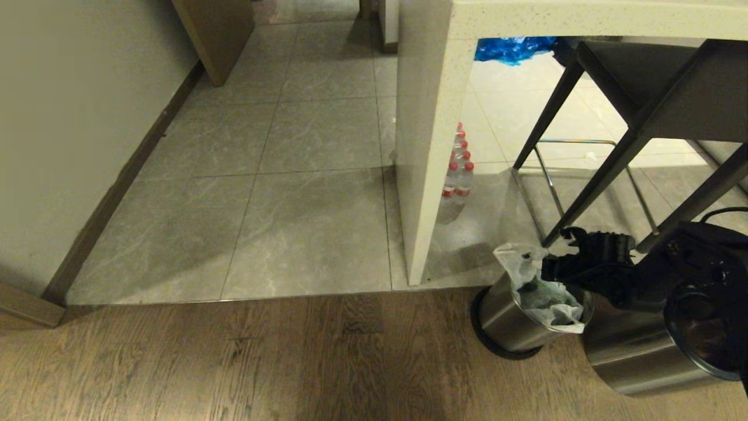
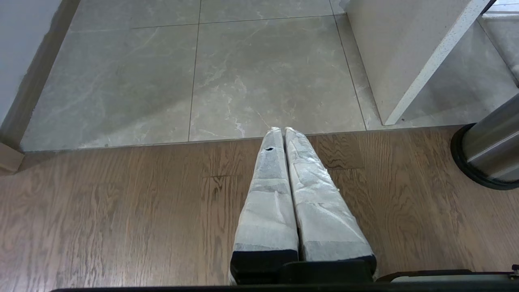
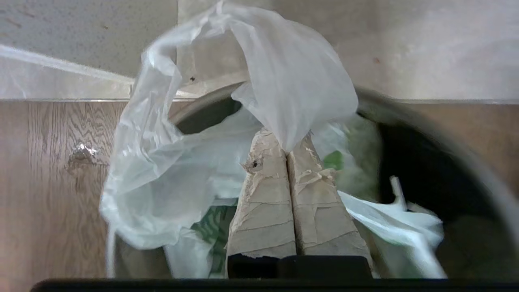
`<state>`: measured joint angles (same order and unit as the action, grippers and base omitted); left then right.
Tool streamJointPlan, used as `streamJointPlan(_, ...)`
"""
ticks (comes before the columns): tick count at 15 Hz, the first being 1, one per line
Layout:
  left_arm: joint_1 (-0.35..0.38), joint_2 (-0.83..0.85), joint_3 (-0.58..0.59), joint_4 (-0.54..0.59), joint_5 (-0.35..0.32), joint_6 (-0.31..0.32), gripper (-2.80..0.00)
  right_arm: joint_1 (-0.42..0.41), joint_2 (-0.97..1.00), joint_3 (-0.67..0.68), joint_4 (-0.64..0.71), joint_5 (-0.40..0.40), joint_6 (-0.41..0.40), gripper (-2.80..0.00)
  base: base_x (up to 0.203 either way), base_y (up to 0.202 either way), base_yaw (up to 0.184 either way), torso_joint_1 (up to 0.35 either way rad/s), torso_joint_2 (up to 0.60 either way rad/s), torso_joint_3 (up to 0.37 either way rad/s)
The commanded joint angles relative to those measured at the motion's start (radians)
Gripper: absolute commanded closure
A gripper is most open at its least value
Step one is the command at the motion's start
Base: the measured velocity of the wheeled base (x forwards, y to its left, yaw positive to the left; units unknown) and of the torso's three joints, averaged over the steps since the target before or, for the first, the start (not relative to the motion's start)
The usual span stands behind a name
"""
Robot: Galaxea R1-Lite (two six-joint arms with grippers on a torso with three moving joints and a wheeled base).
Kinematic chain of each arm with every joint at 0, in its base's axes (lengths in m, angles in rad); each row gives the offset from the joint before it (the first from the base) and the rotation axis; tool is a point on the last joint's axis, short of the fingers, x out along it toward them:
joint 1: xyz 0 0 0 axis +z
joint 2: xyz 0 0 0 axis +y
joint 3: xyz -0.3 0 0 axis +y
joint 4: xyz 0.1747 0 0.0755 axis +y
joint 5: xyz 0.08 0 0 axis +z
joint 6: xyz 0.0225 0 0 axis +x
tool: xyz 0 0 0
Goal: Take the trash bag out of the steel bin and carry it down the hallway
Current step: Pick up the trash bag
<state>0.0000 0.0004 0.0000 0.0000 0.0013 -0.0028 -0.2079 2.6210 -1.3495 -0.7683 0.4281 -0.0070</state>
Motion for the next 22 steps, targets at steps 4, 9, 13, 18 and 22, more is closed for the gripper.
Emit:
streamJointPlan(4,0.000,0.000,0.000,0.000,0.000,0.000,0.00,-0.065,-0.248,0.202,0.061,0.002,0.000,0.00,0.000,0.000,0.000,0.000,0.00,0.000)
streamJointPlan(9,0.000,0.000,0.000,0.000,0.000,0.000,0.00,-0.078,-0.393,0.461,0.103,-0.086,-0.019,0.00,0.000,0.000,0.000,0.000,0.00,0.000)
streamJointPlan(13,0.000,0.000,0.000,0.000,0.000,0.000,0.00,-0.010,-0.378,0.483,0.046,-0.113,-0.017,0.00,0.000,0.000,0.000,0.000,0.00,0.000)
streamJointPlan(18,0.000,0.000,0.000,0.000,0.000,0.000,0.00,0.008,-0.323,0.342,0.003,-0.118,-0.015,-2.80,0.000,0.000,0.000,0.000,0.00,0.000)
streamJointPlan(22,0.000,0.000,0.002,0.000,0.000,0.000,0.00,0.006,-0.237,0.227,-0.008,-0.136,-0.012,-2.80,0.000,0.000,0.000,0.000,0.00,0.000)
